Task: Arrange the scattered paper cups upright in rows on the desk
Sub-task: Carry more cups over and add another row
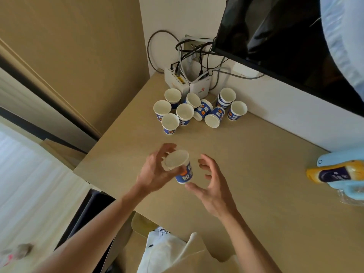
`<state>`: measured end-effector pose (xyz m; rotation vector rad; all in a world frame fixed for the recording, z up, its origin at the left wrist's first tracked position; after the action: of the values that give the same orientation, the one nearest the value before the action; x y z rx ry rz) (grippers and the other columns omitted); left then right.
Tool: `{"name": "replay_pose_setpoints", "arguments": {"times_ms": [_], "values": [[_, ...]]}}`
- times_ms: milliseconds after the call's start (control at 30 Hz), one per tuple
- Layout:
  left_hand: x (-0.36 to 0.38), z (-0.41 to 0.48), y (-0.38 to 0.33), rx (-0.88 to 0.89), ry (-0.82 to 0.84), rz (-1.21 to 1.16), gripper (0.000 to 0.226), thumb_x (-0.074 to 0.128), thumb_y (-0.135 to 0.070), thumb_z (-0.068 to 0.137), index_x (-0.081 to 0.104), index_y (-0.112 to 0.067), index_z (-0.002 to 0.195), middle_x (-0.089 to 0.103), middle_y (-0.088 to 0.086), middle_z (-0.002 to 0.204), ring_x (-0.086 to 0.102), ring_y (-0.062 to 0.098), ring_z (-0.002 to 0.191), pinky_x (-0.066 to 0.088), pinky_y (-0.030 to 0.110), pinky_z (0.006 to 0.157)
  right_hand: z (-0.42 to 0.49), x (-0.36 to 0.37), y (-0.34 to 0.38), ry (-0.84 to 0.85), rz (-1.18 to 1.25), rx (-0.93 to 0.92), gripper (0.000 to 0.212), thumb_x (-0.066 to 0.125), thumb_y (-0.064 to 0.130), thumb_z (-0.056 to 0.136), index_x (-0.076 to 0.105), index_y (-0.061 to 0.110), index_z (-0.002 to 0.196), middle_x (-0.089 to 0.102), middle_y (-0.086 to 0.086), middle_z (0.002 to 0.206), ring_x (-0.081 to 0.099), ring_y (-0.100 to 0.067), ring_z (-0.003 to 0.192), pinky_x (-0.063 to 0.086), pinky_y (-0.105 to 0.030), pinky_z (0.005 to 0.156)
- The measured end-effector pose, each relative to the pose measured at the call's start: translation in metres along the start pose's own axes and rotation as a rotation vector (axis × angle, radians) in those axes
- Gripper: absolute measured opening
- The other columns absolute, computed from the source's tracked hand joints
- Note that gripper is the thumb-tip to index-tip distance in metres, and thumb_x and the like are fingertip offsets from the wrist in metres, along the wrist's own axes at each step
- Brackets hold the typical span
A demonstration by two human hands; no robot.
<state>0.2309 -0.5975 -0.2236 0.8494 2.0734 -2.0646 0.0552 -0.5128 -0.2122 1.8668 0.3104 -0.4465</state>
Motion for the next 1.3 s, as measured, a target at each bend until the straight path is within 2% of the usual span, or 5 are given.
{"name": "replay_pose_setpoints", "arguments": {"times_ms": [133,400,633,1033,1300], "values": [[0.017,-0.010,-0.022,0.036,0.056,-0.044,0.079,0.077,-0.065,0.066,0.057,-0.023,0.130,0.065,-0.018,0.108,0.060,-0.004,0.095,0.043,0.006,0.074,0.001,0.009,0.010,0.004,0.028,-0.005,0.087,0.090,0.028,0.071,0.044,0.036,0.145,0.057,0.018,0.135,0.054,0.006,0.120,0.042,-0.004,0.089],[0.021,0.004,-0.035,0.106,0.139,-0.081,0.078,0.072,-0.065,0.074,0.052,-0.024,0.137,0.064,-0.012,0.120,0.062,0.008,0.104,0.049,0.019,0.078,0.005,-0.006,0.008,-0.105,0.137,-0.011,0.081,0.091,0.028,0.070,0.048,0.031,0.139,0.065,0.027,0.115,0.064,-0.002,0.106,0.051,-0.015,0.083],[0.007,0.065,0.066,-0.269,-0.284,-0.016,0.073,0.088,-0.037,0.075,0.053,-0.010,0.133,0.056,0.007,0.128,0.057,0.025,0.110,0.051,0.041,0.094,-0.001,-0.028,-0.016,-0.272,0.212,0.064,0.083,0.082,0.046,0.064,0.047,0.037,0.138,0.060,0.025,0.120,0.063,-0.007,0.108,0.055,-0.029,0.091],[0.035,0.136,0.114,-0.392,-0.490,0.044,0.094,0.095,-0.039,0.057,0.049,-0.001,0.129,0.054,0.016,0.126,0.047,0.036,0.121,0.032,0.037,0.105,-0.016,-0.052,-0.046,-0.398,0.306,0.154,0.077,0.083,0.028,0.067,0.048,0.040,0.134,0.065,0.022,0.118,0.064,-0.010,0.115,0.054,-0.035,0.097],[0.032,0.133,0.109,-0.402,-0.521,0.106,0.081,0.091,-0.047,0.060,0.054,-0.007,0.121,0.057,0.012,0.121,0.052,0.036,0.115,0.047,0.049,0.096,-0.019,-0.061,-0.059,-0.425,0.344,0.177,0.075,0.083,0.027,0.068,0.049,0.038,0.134,0.065,0.022,0.119,0.064,-0.010,0.115,0.054,-0.034,0.096]]}}
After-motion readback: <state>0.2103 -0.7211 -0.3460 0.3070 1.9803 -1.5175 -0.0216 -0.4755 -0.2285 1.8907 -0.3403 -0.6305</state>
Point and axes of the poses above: each hand's wrist, its own z-axis towards the middle knuckle, its own x-axis out of the palm, y = z × x, the point moved 8 cm from there along z, towards the middle knuckle
